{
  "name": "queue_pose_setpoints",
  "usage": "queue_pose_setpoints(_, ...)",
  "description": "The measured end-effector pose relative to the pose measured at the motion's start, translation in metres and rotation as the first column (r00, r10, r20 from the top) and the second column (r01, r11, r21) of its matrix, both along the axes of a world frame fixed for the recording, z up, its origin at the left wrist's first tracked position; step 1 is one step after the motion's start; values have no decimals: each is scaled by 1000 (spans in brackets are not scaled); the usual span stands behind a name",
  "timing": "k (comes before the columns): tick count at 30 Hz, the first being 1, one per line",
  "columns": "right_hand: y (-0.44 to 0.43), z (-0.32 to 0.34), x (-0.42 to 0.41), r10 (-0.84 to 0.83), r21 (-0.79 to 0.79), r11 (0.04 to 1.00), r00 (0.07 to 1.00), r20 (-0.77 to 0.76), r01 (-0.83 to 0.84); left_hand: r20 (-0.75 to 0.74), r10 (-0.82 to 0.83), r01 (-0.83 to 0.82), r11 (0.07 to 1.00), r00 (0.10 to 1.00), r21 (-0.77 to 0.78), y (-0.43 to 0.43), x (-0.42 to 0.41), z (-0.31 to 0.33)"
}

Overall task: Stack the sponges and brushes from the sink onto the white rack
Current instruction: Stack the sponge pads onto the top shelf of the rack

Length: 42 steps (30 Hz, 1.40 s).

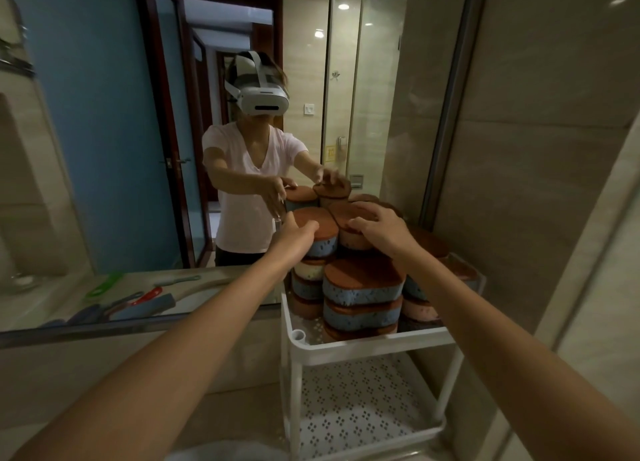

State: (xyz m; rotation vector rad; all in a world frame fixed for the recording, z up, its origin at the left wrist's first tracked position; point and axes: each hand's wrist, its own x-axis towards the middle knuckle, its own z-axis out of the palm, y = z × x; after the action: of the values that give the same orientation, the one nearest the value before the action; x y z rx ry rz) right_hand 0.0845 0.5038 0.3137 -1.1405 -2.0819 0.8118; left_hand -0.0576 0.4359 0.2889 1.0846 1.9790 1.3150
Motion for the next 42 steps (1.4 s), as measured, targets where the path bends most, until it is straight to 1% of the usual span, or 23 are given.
queue_pose_setpoints(3,2,1,2,-4,19,1000,998,67,2,-67,0,-1,1000,998,-12,0,0,0)
queue_pose_setpoints(7,0,-3,2,6,0,1000,993,119,-6,-138,-23,12,997,990,-78,1,3,-1)
queue_pose_setpoints(10,-1,-6,2,9,44,999,984,178,-17,-160,-41,23,993,986,-113,1,2,0)
queue_pose_setpoints(12,-2,-8,2,27,81,996,977,213,-45,-172,-36,20,995,984,-95,0,2,-1)
queue_pose_setpoints(15,-2,-11,1,37,152,985,963,268,-80,-231,-30,26,999,972,-20,-1,5,-3)
queue_pose_setpoints(17,-1,-12,1,38,169,981,954,299,-92,-251,-50,46,999,967,-21,-2,7,-4)
queue_pose_setpoints(20,1,-11,-1,42,157,983,942,332,-99,-244,-69,57,997,967,-54,-3,7,-5)
queue_pose_setpoints(25,1,-5,-4,26,155,983,907,421,-100,-266,-60,47,997,962,-54,-5,7,-10)
queue_pose_setpoints(27,1,-2,-5,31,147,983,887,460,-111,-258,-54,39,997,965,-62,-4,7,-10)
queue_pose_setpoints(30,-3,2,-1,52,114,986,875,481,-121,-231,-80,61,994,970,-92,-7,9,-1)
queue_pose_setpoints(32,-10,3,1,67,148,975,862,503,-163,-203,-80,66,995,976,-75,-11,10,5)
queue_pose_setpoints(33,-15,3,2,69,182,968,879,472,-174,-194,-64,56,997,979,-47,-14,11,7)
queue_pose_setpoints(35,-26,3,-1,69,251,955,939,336,-160,-167,-21,24,1000,986,14,-22,13,11)
queue_pose_setpoints(37,-39,3,-6,87,351,922,971,222,-162,-182,56,-43,996,982,72,-33,14,15)
queue_pose_setpoints(40,-72,2,-16,227,429,868,968,104,-250,-214,191,-167,978,958,125,-65,11,20)
queue_pose_setpoints(42,-105,-5,-26,352,434,843,936,0,-317,-169,289,-262,951,942,166,-92,0,15)
